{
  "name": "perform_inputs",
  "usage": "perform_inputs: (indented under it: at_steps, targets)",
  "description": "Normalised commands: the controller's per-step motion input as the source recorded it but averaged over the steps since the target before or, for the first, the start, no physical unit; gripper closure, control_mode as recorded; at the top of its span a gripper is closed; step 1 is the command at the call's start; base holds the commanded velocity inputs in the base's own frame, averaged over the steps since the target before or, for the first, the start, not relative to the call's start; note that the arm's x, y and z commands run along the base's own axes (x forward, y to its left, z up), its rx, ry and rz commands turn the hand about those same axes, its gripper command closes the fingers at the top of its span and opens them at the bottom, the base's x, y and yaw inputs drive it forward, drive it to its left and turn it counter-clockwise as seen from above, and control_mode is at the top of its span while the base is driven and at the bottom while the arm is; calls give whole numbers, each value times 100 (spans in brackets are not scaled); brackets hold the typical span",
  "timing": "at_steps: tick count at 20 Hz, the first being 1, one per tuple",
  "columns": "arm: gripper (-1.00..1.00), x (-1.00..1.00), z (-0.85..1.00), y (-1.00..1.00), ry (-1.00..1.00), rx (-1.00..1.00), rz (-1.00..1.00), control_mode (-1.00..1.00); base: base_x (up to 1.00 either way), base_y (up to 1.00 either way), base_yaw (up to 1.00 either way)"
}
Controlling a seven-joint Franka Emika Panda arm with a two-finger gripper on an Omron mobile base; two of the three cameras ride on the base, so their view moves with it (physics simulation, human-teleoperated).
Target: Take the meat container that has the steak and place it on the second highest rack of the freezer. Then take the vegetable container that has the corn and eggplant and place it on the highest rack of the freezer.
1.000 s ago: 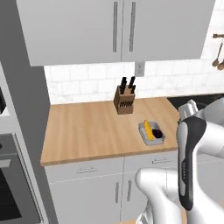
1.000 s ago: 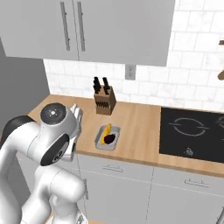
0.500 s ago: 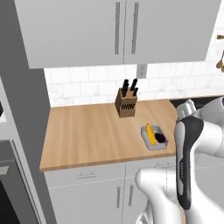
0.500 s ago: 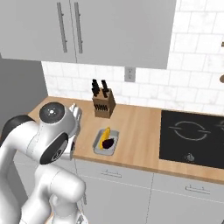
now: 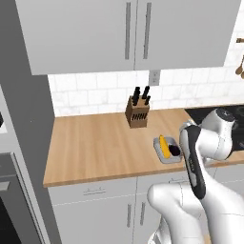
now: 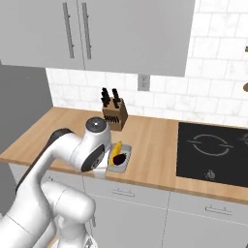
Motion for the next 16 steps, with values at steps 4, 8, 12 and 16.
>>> perform_inputs:
  at_steps: [4, 8, 12, 16]
  targets:
    - [-100, 85, -100, -3, 17, -3, 32, -100, 0, 0, 0]
    - [-100, 76, -74, -15, 0, 4, 21, -100, 0, 0, 0]
    - [-100, 31, -14, -1, 2, 0, 3, -100, 0, 0, 0]
    - [-100, 36, -24, -14, 0, -2, -3, -100, 0, 0, 0]
